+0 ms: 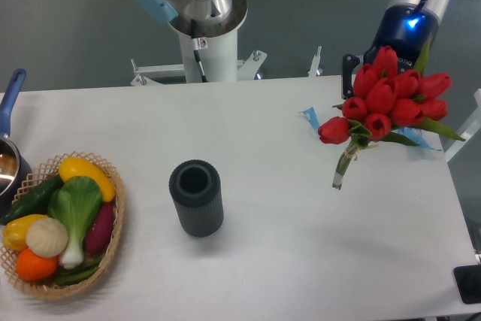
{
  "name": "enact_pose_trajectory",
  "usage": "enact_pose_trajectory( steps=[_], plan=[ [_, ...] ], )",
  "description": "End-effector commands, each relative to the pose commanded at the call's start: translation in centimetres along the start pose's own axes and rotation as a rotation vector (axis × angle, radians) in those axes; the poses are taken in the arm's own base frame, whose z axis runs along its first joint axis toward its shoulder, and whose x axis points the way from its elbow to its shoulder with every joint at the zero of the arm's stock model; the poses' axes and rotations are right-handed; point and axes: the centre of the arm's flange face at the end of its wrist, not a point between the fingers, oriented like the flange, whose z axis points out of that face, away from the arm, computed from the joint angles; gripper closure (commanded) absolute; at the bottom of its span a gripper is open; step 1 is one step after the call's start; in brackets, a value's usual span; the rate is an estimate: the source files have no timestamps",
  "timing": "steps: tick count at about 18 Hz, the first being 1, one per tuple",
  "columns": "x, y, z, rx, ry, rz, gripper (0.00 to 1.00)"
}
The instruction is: Place the flowers on the table
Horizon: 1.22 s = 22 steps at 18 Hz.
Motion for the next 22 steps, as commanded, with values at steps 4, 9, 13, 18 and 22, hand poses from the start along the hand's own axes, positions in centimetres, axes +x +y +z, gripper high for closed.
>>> enact_pose_trajectory(
  steps=[4,9,13,18,22],
  plan=[
    [0.0,-0.9,-0.6,-0.040,-0.035,0.013,0.62],
    [-1.0,-0.8,-2.1,-0.074,-0.084,0.019,0.62],
    [-1.9,-1.6,-3.1,-0.191,-0.177,0.053,0.62],
    [-2.8,-2.0,-3.5,-0.318,-0.257,0.073,0.62],
    [-2.2,-1.4,-2.2,-0.452,-0.303,0.096,0.62]
  ],
)
